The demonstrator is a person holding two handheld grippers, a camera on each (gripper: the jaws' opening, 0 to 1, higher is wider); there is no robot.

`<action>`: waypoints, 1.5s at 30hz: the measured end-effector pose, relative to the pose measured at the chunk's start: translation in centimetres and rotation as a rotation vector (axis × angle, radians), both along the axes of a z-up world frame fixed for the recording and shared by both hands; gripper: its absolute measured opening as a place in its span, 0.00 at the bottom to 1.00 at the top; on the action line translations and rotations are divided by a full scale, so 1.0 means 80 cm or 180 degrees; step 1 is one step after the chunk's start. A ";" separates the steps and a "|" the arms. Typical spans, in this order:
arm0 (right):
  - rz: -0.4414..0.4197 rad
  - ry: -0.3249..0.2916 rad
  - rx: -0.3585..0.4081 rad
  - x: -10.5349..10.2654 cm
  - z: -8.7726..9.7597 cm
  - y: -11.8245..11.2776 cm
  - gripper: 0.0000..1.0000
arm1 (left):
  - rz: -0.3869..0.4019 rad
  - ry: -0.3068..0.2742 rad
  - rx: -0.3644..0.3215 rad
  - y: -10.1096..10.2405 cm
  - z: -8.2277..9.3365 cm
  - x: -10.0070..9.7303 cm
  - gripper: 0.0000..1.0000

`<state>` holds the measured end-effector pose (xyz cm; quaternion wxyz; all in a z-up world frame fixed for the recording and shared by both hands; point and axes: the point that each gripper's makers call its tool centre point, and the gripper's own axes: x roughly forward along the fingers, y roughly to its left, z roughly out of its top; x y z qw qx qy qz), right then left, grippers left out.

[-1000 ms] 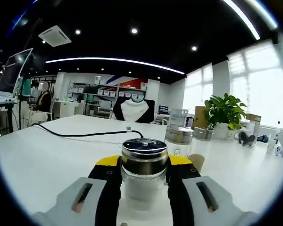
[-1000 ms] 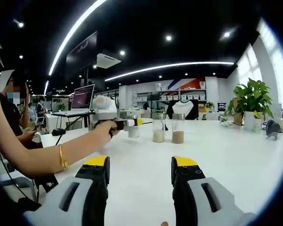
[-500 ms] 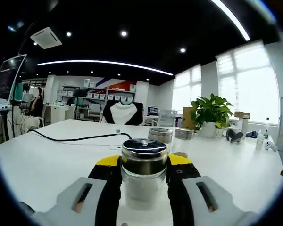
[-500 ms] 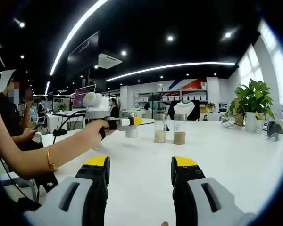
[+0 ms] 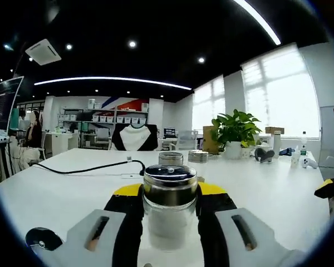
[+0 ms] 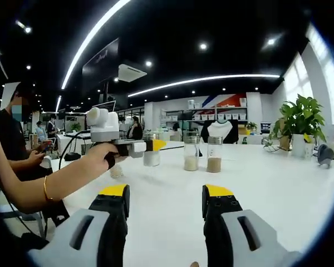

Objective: Rotate the seasoning bottle until the label or dispensing opening points toward the visible target arrow and the bottle remains upright within the marked orientation range

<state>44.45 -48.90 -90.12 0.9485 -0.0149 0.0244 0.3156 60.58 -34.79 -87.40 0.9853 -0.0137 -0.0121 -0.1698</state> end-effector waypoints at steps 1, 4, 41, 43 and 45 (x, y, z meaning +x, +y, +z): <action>0.0009 0.0002 -0.0007 0.001 0.000 0.001 0.51 | -0.0006 -0.0002 0.0008 0.000 0.000 -0.002 0.38; 0.0037 -0.0006 -0.0038 0.003 -0.001 0.003 0.51 | -0.0088 -0.0006 -0.0016 -0.002 -0.001 -0.011 0.38; 0.0444 -0.0254 0.0056 -0.005 0.050 0.046 0.51 | -0.1329 -0.0176 0.0130 -0.088 -0.012 -0.152 0.38; 0.0480 -0.0268 0.0046 -0.008 0.052 0.051 0.51 | -0.1386 -0.0196 0.0131 -0.092 -0.012 -0.157 0.38; 0.0511 -0.0279 0.0039 -0.010 0.054 0.055 0.51 | -0.1435 -0.0206 0.0161 -0.096 -0.012 -0.162 0.38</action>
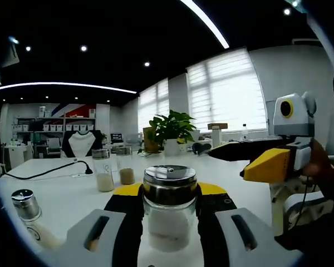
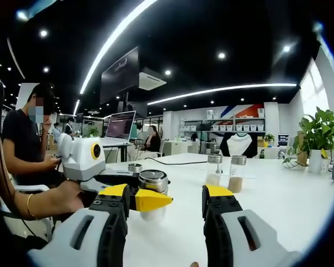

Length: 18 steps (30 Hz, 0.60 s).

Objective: Rotate the seasoning bottle until the label or dispensing opening points toward the visible target arrow and the bottle remains upright within the marked orientation range

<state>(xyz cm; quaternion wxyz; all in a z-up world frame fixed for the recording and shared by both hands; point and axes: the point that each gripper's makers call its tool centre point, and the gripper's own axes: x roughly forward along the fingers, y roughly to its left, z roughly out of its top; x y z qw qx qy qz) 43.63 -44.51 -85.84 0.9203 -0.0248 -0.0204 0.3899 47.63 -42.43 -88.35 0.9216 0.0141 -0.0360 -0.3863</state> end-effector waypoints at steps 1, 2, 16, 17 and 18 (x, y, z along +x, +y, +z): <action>0.0025 -0.0004 -0.0007 -0.002 0.000 0.003 0.51 | -0.0008 -0.0001 0.0003 -0.001 0.000 -0.002 0.38; 0.0041 -0.0009 -0.0013 -0.003 0.000 0.006 0.51 | -0.0030 -0.0003 -0.0002 0.000 -0.001 -0.006 0.38; 0.0239 -0.0022 -0.0124 -0.020 -0.007 0.031 0.49 | -0.0247 0.0001 0.0003 -0.004 -0.008 -0.036 0.38; 0.0266 -0.0012 -0.0154 -0.020 -0.009 0.033 0.48 | -0.0260 -0.0001 0.0004 -0.004 -0.008 -0.038 0.38; 0.0286 -0.0009 -0.0168 -0.021 -0.009 0.034 0.47 | -0.0272 0.0000 0.0003 -0.004 -0.008 -0.038 0.38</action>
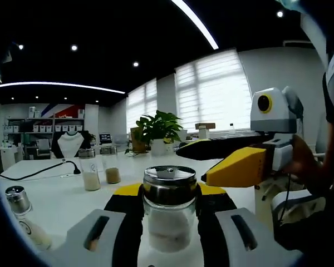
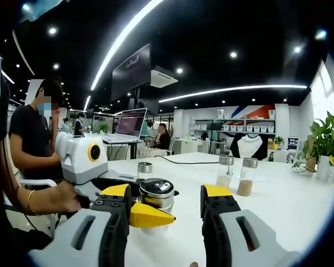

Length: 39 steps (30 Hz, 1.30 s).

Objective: Rotate the seasoning bottle until the label or dispensing opening points toward the visible target arrow and the bottle remains upright within the marked orientation range

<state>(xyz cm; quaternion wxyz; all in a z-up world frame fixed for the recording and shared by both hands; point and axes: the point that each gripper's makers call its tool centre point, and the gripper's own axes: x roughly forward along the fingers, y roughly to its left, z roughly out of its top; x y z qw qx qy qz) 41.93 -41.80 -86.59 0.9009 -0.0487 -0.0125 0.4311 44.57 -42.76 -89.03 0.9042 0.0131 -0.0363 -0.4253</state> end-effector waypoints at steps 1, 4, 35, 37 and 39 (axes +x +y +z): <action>0.0024 0.0011 0.0010 -0.001 0.000 0.001 0.47 | -0.0009 0.0003 -0.0007 0.000 0.000 0.000 0.38; 0.0070 0.0034 -0.0029 -0.001 -0.003 0.003 0.47 | -0.0041 0.0004 -0.0039 -0.002 0.001 -0.005 0.38; 0.0530 0.0425 -0.0112 0.003 -0.030 0.024 0.30 | -0.0239 -0.0035 0.0248 -0.012 -0.018 -0.015 0.38; 0.0546 0.0432 -0.0119 0.004 -0.031 0.024 0.30 | -0.0233 -0.0022 0.0246 -0.011 -0.020 -0.014 0.38; 0.0558 0.0404 -0.0157 0.004 -0.032 0.026 0.30 | -0.0224 -0.0035 0.0273 -0.009 -0.021 -0.014 0.38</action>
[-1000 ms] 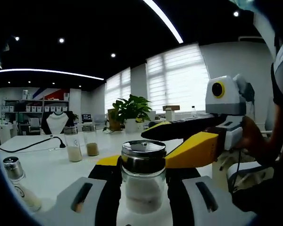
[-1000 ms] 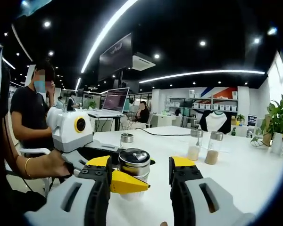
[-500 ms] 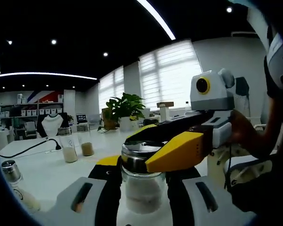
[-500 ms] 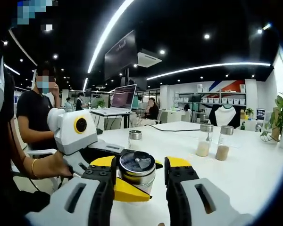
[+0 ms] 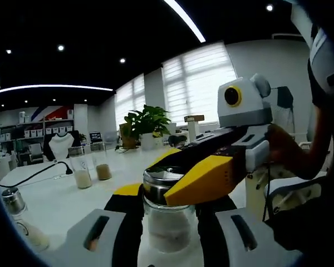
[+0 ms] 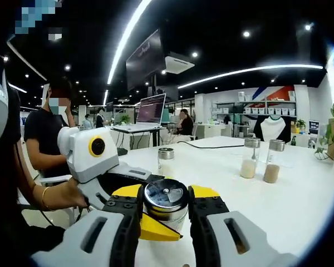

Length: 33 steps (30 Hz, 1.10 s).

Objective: Rotate the seasoning bottle until the label or dispensing opening points toward the visible target arrow and the bottle remains upright within the marked orientation range

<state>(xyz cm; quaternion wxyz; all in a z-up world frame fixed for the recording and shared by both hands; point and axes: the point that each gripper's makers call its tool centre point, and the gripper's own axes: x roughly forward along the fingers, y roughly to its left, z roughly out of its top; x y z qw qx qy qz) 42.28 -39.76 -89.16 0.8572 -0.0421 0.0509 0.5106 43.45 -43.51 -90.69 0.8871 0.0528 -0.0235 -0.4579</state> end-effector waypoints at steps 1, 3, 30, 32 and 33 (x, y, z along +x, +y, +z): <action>0.0000 -0.0001 -0.0009 0.000 0.000 0.000 0.30 | 0.0002 -0.0001 0.0011 0.001 -0.001 0.000 0.38; 0.0000 -0.0012 -0.0012 0.001 0.000 0.001 0.30 | 0.0002 -0.0003 0.0007 0.002 -0.001 0.000 0.38; -0.0340 -0.0025 -0.0083 0.023 -0.013 0.012 0.29 | 0.0515 0.0162 0.0009 0.014 -0.017 0.026 0.38; -0.0372 -0.0017 -0.0057 0.025 -0.013 0.011 0.29 | 0.0622 0.0180 -0.0002 0.012 -0.018 0.027 0.38; -0.0388 -0.0008 -0.0041 0.026 -0.013 0.011 0.29 | 0.0667 0.0176 0.0005 0.012 -0.019 0.029 0.38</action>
